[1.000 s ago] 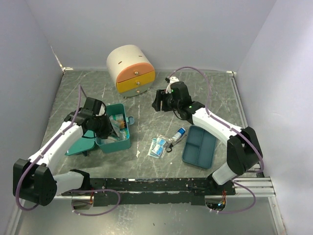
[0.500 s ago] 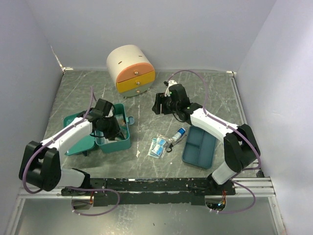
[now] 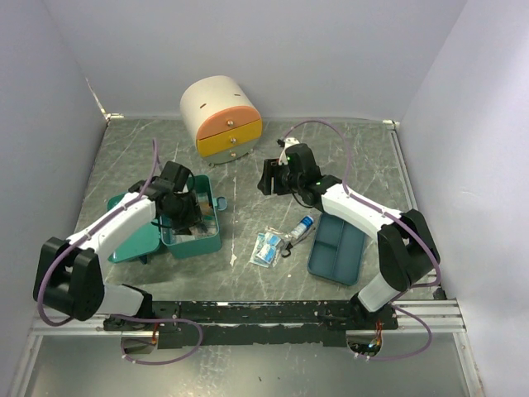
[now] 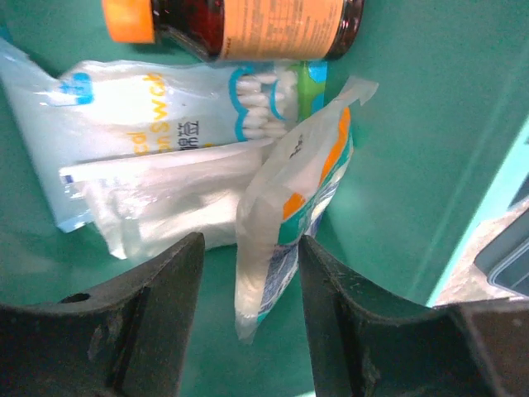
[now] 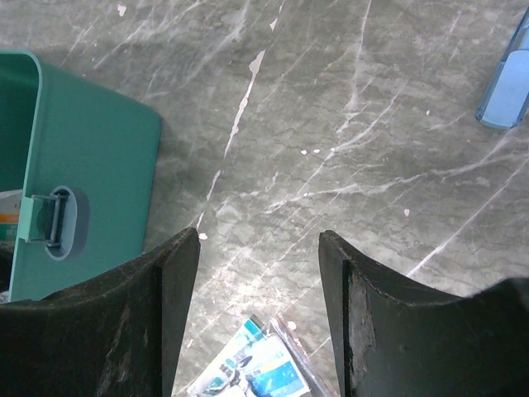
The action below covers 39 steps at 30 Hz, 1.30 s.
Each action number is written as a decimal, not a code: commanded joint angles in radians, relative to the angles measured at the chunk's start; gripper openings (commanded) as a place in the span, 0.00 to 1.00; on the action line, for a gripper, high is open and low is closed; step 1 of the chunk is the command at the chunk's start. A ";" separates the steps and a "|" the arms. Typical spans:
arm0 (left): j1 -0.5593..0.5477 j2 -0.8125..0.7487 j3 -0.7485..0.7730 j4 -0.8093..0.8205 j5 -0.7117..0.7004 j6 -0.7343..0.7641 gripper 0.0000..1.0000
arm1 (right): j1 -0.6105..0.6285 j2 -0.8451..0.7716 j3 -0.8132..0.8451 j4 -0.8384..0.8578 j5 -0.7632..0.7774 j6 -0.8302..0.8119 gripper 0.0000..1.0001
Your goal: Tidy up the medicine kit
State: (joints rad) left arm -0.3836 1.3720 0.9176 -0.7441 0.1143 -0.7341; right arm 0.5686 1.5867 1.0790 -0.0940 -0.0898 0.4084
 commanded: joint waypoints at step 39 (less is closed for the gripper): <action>-0.019 0.101 0.038 0.018 -0.053 0.041 0.52 | -0.004 0.047 0.020 0.022 0.004 -0.007 0.59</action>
State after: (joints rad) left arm -0.3939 1.4681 0.9783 -0.7792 0.1299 -0.6350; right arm 0.5686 1.6184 1.0771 -0.0864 -0.0967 0.4080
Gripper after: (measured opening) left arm 0.526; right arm 0.595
